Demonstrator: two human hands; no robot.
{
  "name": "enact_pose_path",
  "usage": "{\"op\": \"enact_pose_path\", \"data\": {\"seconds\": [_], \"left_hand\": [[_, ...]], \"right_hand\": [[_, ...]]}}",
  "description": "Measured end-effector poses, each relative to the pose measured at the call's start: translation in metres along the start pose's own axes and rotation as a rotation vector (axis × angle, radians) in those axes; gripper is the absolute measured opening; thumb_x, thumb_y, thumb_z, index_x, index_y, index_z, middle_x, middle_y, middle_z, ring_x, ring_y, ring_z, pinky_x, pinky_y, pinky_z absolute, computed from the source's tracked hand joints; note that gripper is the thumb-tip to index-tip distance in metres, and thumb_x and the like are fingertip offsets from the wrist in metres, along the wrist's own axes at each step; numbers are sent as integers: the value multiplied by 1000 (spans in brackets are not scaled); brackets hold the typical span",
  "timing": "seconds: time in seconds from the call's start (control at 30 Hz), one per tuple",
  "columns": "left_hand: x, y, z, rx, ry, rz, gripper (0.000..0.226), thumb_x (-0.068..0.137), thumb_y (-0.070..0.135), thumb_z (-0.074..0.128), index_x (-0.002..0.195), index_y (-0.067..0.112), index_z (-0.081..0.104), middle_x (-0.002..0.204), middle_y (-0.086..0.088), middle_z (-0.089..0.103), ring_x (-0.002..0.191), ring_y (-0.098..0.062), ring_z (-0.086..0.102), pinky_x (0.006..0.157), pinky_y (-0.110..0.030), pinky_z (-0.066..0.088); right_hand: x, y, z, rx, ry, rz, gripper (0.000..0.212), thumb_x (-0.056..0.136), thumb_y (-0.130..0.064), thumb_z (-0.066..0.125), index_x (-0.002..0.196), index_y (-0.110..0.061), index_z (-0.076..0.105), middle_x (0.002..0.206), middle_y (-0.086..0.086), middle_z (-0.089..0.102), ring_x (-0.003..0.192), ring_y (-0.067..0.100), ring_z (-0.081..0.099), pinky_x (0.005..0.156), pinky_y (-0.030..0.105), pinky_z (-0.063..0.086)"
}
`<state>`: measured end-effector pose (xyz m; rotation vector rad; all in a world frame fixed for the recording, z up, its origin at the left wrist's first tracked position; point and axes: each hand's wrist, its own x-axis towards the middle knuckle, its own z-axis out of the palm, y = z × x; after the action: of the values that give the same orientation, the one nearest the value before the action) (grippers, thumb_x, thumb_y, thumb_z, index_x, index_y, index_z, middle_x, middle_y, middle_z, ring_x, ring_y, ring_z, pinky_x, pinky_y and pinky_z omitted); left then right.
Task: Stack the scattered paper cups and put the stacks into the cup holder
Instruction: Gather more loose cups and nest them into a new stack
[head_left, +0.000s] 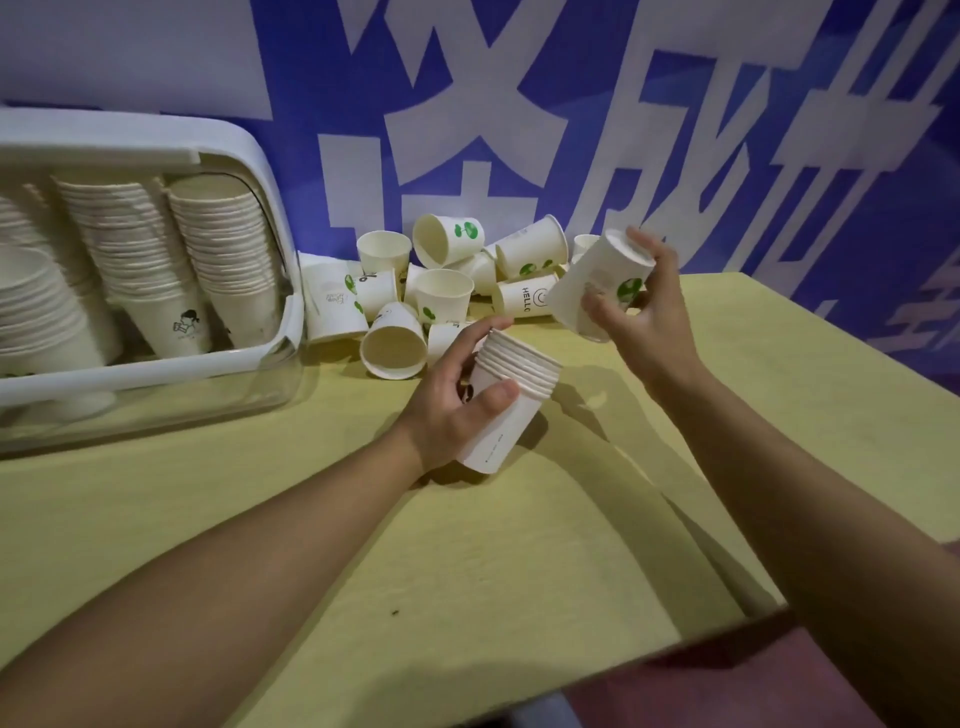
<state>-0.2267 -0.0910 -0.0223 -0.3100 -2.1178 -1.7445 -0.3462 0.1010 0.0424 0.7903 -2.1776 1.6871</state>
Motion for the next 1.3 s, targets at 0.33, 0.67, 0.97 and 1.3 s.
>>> {"op": "enact_pose_path", "data": {"seconds": [0.33, 0.67, 0.97, 1.3], "left_hand": [[-9, 2, 2, 48, 12, -14, 84, 81, 51, 66, 155, 36, 31, 146, 0, 53, 130, -13, 55, 107, -35, 47], [-9, 6, 4, 83, 59, -13, 89, 84, 50, 66, 156, 43, 14, 161, -2, 36, 142, -17, 44, 117, -51, 38], [-8, 5, 4, 71, 34, -14, 100, 85, 46, 66, 162, 31, 4, 156, -5, 43, 137, -16, 51, 113, -44, 44], [-9, 5, 3, 114, 18, -45, 106, 83, 56, 66, 160, 38, -4, 162, 0, 34, 136, -13, 50, 112, -52, 43]], "right_hand": [[-43, -25, 41, 298, 15, 18, 57, 86, -22, 72, 129, -32, 36, 133, 11, 43, 113, 30, 59, 82, 36, 60], [-56, -24, 53, 303, 181, 80, 34, 90, -20, 72, 109, -22, 43, 108, -3, 51, 93, 2, 60, 82, 43, 59], [-47, -37, 57, 270, 219, 97, 17, 91, -31, 71, 95, -27, 55, 97, -12, 59, 95, 22, 63, 80, 49, 59], [-48, -43, 64, 245, 255, 144, 19, 83, -42, 72, 93, -36, 57, 106, -2, 60, 98, 34, 61, 80, 55, 57]]}}
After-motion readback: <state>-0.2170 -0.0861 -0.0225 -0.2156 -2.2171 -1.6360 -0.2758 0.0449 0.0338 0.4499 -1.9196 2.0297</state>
